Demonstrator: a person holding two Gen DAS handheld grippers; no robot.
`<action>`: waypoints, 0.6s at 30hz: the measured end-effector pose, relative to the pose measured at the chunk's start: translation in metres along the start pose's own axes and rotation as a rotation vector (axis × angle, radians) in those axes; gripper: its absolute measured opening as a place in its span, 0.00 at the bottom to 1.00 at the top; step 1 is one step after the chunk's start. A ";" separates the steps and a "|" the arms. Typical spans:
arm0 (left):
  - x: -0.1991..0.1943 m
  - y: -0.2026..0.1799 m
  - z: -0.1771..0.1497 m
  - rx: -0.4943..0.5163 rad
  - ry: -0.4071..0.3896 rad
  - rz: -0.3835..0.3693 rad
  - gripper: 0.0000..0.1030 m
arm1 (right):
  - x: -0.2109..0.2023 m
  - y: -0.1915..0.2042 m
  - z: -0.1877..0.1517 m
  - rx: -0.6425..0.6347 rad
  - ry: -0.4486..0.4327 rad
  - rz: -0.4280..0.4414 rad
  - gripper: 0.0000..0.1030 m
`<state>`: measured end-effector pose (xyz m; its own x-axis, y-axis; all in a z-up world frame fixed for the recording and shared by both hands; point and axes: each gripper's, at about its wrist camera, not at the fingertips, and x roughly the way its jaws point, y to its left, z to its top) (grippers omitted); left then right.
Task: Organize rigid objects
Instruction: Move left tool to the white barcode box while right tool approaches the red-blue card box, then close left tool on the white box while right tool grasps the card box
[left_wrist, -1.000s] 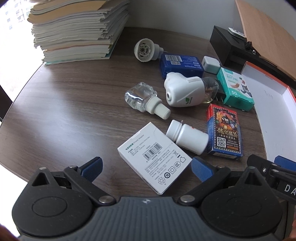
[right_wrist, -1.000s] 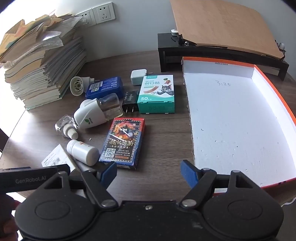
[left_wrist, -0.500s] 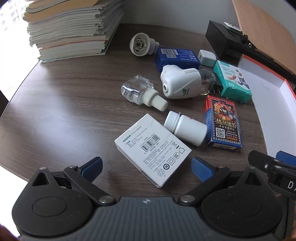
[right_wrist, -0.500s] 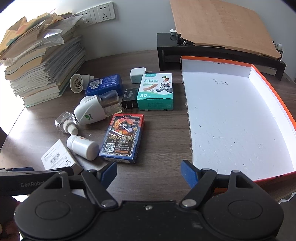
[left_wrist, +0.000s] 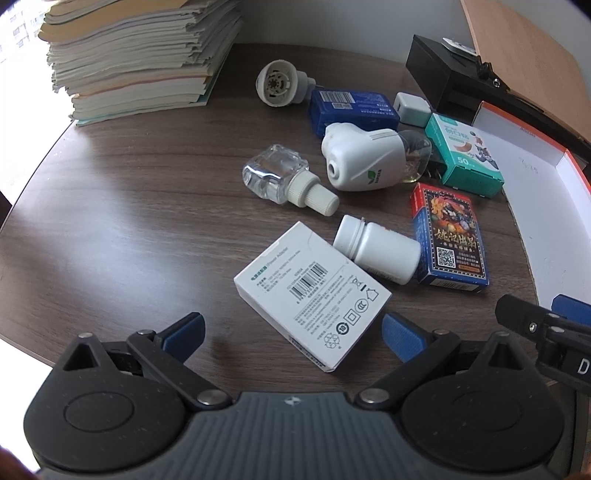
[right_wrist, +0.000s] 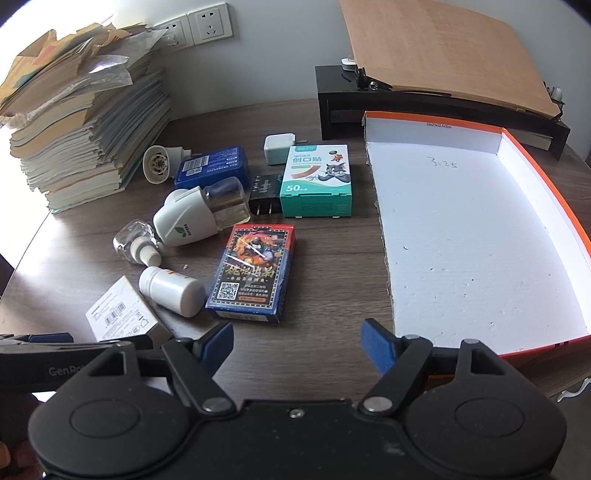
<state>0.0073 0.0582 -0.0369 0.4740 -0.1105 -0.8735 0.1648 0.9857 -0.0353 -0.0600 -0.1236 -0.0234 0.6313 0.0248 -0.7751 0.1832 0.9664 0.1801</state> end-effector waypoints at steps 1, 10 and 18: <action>0.000 0.000 0.000 0.005 -0.001 0.001 1.00 | 0.000 0.001 0.000 -0.006 0.001 -0.011 0.87; 0.009 0.002 -0.003 0.081 -0.022 -0.010 1.00 | 0.001 0.002 -0.003 -0.002 0.005 -0.014 0.87; 0.016 0.002 -0.004 0.173 -0.056 -0.059 0.89 | 0.007 0.004 0.000 0.016 0.005 -0.022 0.87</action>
<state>0.0112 0.0589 -0.0527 0.5056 -0.1791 -0.8440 0.3381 0.9411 0.0028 -0.0546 -0.1197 -0.0279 0.6233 0.0048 -0.7820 0.2092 0.9625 0.1726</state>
